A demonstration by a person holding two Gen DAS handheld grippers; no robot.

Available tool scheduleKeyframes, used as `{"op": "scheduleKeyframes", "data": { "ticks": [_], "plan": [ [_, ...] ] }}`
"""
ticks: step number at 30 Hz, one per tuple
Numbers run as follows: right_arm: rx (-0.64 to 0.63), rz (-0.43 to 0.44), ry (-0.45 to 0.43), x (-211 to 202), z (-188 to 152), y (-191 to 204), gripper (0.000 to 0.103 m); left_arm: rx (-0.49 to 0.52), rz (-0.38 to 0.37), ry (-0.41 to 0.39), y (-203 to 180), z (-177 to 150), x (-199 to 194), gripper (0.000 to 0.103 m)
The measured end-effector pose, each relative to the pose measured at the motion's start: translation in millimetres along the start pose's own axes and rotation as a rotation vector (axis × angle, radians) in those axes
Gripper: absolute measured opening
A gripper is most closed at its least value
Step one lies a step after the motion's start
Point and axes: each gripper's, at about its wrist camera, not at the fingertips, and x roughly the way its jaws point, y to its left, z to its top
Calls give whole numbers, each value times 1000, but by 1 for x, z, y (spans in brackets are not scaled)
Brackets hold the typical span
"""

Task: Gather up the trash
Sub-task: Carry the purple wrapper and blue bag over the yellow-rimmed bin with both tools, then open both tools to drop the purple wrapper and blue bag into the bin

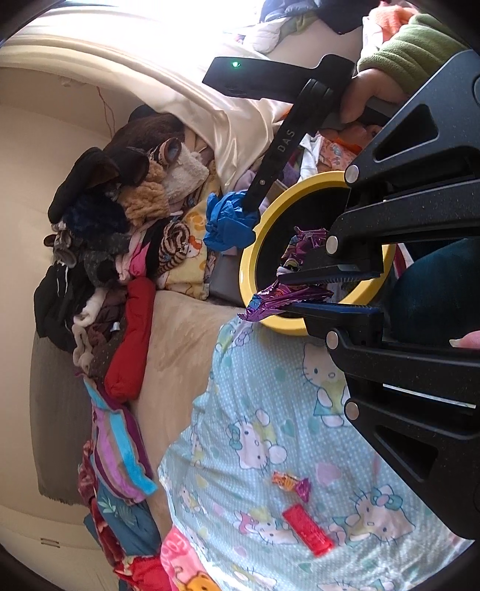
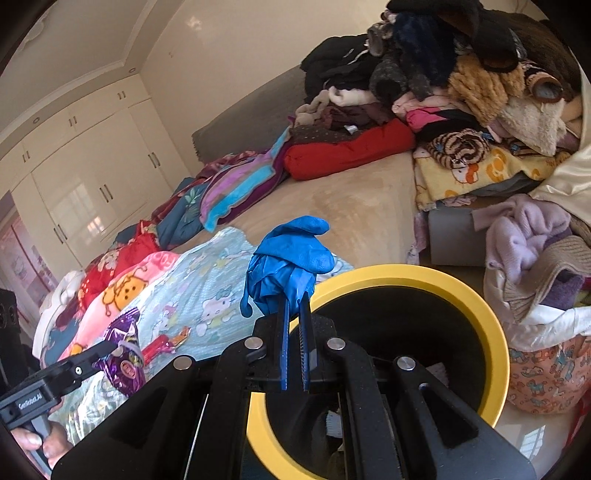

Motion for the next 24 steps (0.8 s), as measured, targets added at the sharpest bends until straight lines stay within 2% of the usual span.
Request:
{"op": "scheduleKeyframes", "data": {
  "ticks": [24],
  "plan": [
    [94,-121,45,6,-3,-65,5,86,-68,94,-42,-16,53,5]
  ]
}}
